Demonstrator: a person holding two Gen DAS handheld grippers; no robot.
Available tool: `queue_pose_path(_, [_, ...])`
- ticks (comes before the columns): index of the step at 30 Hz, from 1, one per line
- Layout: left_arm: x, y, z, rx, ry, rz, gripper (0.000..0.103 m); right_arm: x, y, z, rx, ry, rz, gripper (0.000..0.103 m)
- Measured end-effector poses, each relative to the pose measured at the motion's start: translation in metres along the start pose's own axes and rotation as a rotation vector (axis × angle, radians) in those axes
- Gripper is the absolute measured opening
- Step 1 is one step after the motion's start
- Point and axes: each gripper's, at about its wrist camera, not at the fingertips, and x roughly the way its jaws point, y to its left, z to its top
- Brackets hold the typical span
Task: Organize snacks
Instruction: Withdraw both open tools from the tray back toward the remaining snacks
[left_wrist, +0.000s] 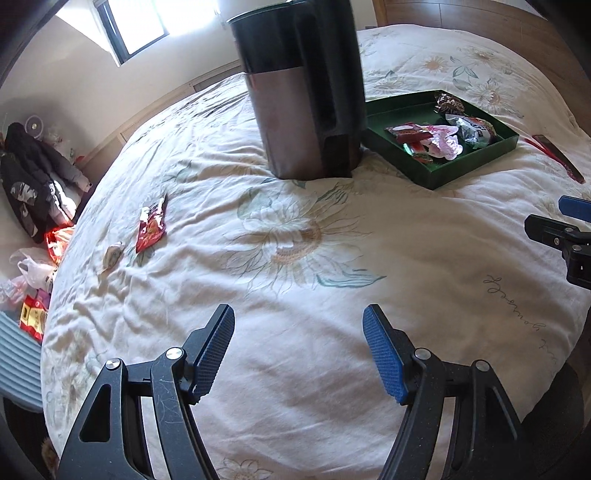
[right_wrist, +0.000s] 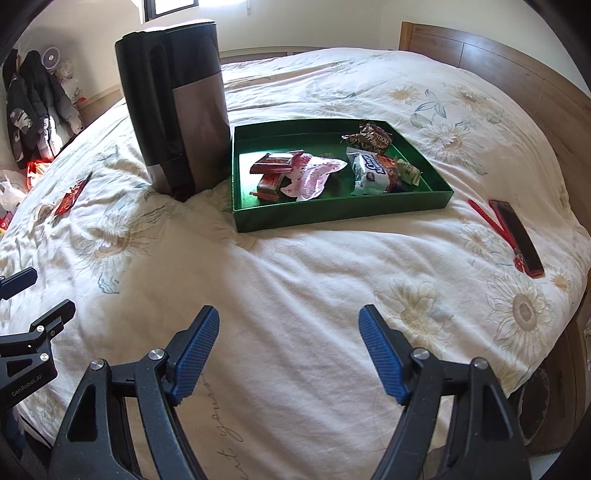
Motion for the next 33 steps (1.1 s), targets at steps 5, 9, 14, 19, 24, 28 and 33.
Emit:
queue_pose_path(5, [0.001, 0.027, -0.018, -0.044, 0.020, 0.030, 0.066, -0.005, 0.019, -0.003, -0.007, -0.008, 0.025, 0.103])
queue_pose_path(9, [0.003, 0.048, -0.030, -0.093, 0.036, 0.047, 0.066, -0.008, 0.034, -0.007, -0.025, -0.009, 0.040, 0.103])
queue_pose_path(14, [0.005, 0.070, -0.045, -0.145, 0.053, 0.064, 0.066, -0.009, 0.053, -0.011, -0.052, -0.005, 0.054, 0.103])
queue_pose_path(19, [0.006, 0.087, -0.055, -0.183, 0.063, 0.072, 0.066, -0.011, 0.069, -0.012, -0.077, -0.004, 0.066, 0.103])
queue_pose_path(24, [0.009, 0.099, -0.064, -0.212, 0.073, 0.072, 0.066, -0.014, 0.081, -0.012, -0.097, -0.003, 0.075, 0.103])
queue_pose_path(28, [0.010, 0.107, -0.070, -0.231, 0.075, 0.071, 0.066, -0.014, 0.090, -0.014, -0.113, 0.004, 0.076, 0.103])
queue_pose_path(33, [0.009, 0.118, -0.075, -0.253, 0.069, 0.074, 0.066, -0.014, 0.098, -0.016, -0.129, 0.012, 0.074, 0.103])
